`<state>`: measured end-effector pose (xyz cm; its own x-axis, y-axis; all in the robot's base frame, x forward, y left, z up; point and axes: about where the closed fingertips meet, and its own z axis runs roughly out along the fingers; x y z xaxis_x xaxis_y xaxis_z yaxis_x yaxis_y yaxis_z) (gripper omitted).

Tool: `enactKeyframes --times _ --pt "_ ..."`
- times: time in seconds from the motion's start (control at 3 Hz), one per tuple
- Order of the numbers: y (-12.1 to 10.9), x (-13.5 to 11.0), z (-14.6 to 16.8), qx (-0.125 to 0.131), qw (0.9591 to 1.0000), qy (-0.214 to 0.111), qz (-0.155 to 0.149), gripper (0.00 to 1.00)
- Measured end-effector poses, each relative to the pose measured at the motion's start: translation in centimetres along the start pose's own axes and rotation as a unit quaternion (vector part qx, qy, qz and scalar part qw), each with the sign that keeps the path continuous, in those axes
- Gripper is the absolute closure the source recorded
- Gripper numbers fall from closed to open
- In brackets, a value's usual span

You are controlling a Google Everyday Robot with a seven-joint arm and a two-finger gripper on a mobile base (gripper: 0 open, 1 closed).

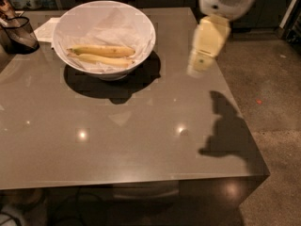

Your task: Pick banana from white bowl

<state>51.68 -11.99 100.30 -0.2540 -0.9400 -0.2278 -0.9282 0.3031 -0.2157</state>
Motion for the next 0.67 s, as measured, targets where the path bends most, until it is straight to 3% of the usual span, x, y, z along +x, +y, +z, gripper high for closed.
enactKeyframes --times 0.33,0.67 --pt "-0.05 -2.87 -0.18 0.004 0.9997 -0.016 -0.018 0.00" --pt "-0.32 -3.17 -0.18 0.010 0.9996 -0.021 -0.017 0.00"
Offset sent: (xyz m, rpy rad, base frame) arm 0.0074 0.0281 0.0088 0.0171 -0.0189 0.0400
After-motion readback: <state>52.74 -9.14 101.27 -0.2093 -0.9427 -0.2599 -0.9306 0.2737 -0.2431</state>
